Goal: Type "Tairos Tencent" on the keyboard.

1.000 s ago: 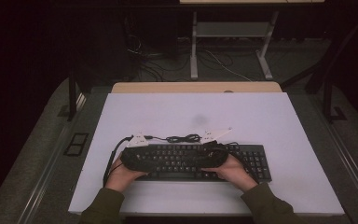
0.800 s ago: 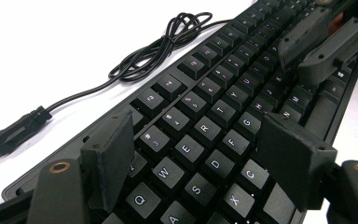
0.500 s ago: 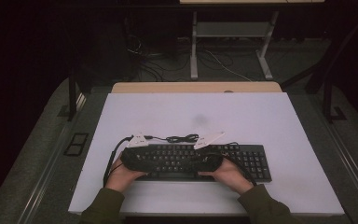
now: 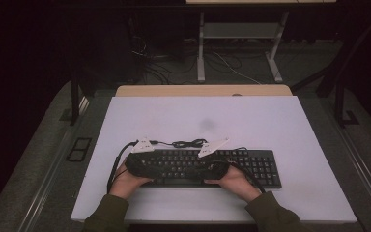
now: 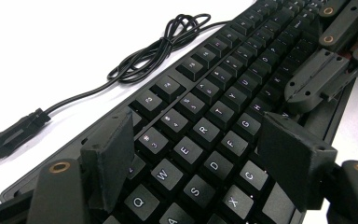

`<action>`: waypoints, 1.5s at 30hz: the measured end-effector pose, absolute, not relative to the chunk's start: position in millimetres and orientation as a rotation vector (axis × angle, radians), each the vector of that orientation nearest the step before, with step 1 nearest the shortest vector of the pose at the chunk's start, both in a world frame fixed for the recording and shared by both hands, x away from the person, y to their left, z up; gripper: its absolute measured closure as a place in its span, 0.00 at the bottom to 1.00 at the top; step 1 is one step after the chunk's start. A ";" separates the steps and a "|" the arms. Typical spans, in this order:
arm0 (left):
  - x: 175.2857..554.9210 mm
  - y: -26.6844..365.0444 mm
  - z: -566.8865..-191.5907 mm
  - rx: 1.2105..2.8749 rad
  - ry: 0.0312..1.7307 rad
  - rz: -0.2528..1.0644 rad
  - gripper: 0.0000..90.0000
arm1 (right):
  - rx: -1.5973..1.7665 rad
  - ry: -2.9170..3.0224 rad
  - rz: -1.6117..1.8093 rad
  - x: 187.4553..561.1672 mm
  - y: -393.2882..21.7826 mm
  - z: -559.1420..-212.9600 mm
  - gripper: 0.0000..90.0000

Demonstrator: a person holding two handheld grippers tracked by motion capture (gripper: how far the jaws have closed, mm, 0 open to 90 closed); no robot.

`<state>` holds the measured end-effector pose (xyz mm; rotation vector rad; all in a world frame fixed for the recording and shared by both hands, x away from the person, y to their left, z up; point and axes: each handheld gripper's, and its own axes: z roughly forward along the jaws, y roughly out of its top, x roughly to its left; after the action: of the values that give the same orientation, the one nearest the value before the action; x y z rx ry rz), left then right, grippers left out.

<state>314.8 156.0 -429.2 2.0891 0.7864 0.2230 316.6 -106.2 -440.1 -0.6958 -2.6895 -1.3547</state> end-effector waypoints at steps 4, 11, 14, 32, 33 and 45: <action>314.9 156.5 -429.0 2.094 0.785 0.224 0.29 | -0.696 -2.694 -1.345 316.4 -104.8 -441.4 0.99; 314.5 156.0 -428.8 2.092 0.787 0.226 0.29 | -0.709 -2.705 -1.325 316.4 -103.8 -443.1 0.99; 314.7 156.4 -428.6 2.095 0.785 0.228 0.29 | -0.704 -2.712 -1.324 316.4 -103.6 -442.9 0.99; 314.5 157.0 -427.7 2.087 0.786 0.242 0.30 | -0.736 -2.670 -1.383 318.9 -110.7 -436.2 0.89; 314.3 156.7 -427.7 2.086 0.787 0.241 0.30 | -0.735 -2.667 -1.390 319.1 -111.5 -435.6 0.88; 314.8 153.4 -426.7 2.085 0.783 0.229 0.46 | -0.785 -2.659 -1.446 322.4 -121.4 -429.3 0.65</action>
<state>314.8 153.4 -426.7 2.0847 0.7831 0.2293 322.4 -121.4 -429.3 -0.7846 -2.6585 -1.4465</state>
